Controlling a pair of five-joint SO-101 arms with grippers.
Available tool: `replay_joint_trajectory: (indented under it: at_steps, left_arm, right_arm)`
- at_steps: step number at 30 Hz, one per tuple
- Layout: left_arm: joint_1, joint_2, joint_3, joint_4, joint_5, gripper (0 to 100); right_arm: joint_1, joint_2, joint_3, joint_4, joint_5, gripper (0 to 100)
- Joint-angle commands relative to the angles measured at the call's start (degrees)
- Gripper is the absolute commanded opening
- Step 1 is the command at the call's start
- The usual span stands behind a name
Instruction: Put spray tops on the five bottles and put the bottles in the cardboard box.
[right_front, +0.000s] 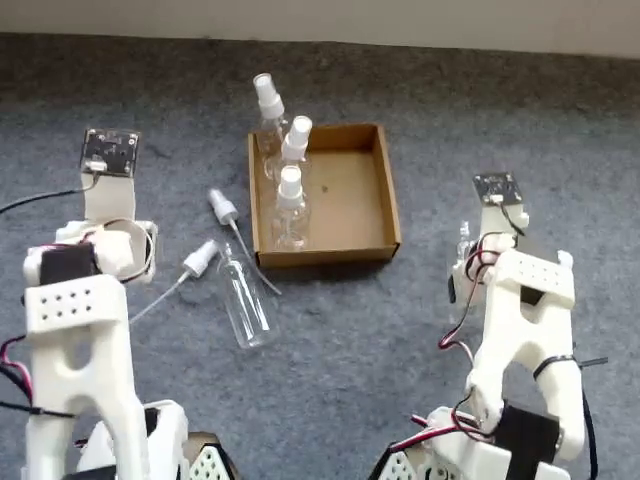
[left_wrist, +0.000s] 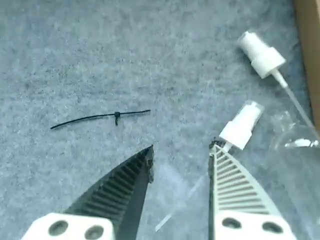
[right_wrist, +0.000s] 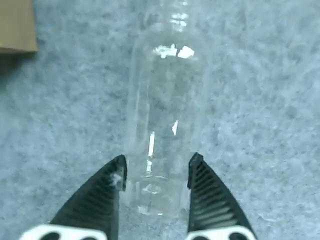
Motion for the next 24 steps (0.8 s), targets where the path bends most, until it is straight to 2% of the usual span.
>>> replay_joint_trajectory:
  at_steps: [1,6,10,14,16,24]
  left_arm:
    - [-1.63,12.09,-17.71,13.1,-9.41,17]
    - [-2.59,22.9,-27.74,21.27,-19.16,17]
    - [-2.33,30.9,-31.6,21.54,-24.7,17]
    - [-2.07,37.67,-36.53,21.54,-25.49,18]
    - [-0.22,40.84,-38.99,21.98,-25.49,22]
    - [11.12,52.0,-45.05,21.54,-25.14,22]
  right_arm:
    - [2.68,5.23,-4.79,-0.92,3.96,0.5]
    - [2.86,9.01,-5.67,-0.66,12.4,0.5]
    - [2.95,9.1,-5.58,-0.57,19.52,0.6]
    - [2.95,9.36,-5.58,-0.48,18.73,0.7]
    - [3.03,9.45,-5.58,-0.31,18.64,0.7]
    - [2.95,9.27,-5.58,5.14,18.9,10.4]
